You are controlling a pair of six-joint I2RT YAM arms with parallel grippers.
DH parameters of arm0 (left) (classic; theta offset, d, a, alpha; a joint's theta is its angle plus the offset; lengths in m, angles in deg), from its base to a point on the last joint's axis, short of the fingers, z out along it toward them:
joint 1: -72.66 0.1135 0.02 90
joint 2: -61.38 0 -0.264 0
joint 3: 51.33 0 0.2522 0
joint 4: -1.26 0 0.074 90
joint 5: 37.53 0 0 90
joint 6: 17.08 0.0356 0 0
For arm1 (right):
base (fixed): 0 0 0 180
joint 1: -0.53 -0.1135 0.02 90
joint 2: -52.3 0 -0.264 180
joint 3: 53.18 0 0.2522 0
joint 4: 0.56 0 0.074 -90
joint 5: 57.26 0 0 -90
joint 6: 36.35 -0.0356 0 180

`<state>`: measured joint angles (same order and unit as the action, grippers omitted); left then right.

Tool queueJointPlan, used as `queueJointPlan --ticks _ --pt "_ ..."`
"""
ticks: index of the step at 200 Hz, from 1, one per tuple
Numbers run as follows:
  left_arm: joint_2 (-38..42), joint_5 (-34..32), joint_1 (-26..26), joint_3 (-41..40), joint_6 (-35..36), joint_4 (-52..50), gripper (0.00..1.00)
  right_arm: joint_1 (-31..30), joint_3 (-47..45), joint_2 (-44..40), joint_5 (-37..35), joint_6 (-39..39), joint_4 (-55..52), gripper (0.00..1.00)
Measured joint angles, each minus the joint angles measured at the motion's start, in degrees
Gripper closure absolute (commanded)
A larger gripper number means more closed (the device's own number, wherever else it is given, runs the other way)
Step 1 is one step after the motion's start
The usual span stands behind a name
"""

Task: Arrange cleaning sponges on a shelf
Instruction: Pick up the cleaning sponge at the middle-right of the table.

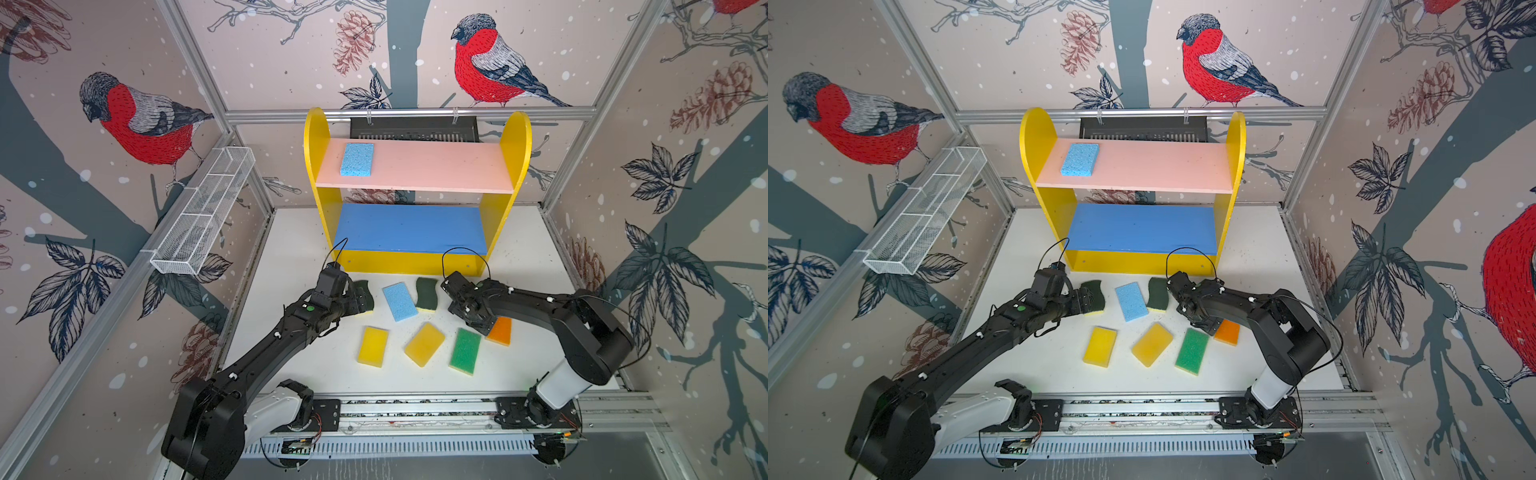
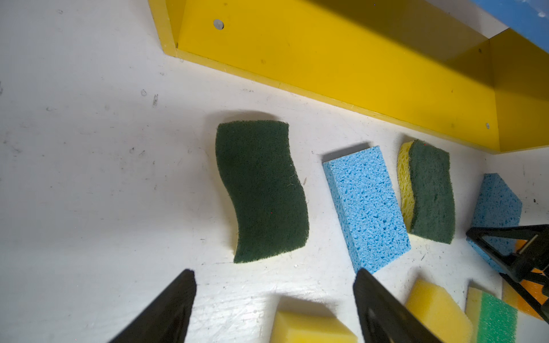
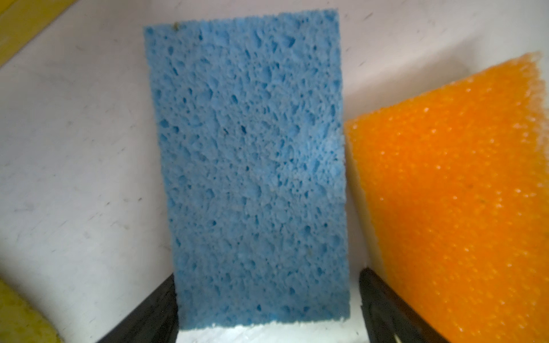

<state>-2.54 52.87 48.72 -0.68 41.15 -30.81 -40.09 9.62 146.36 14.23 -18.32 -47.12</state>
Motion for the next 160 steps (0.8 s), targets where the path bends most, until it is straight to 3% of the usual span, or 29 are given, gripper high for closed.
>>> queueJointPlan --ticks 79,160 --pt "-1.27 0.04 0.00 0.72 -1.01 -0.28 0.17 1.31 -3.34 -0.66 -3.04 5.14 4.98 0.20" --pt "1.33 0.81 0.00 1.77 -1.25 -1.77 0.19 0.24 -6.73 -2.62 -6.27 9.22 9.94 0.31"
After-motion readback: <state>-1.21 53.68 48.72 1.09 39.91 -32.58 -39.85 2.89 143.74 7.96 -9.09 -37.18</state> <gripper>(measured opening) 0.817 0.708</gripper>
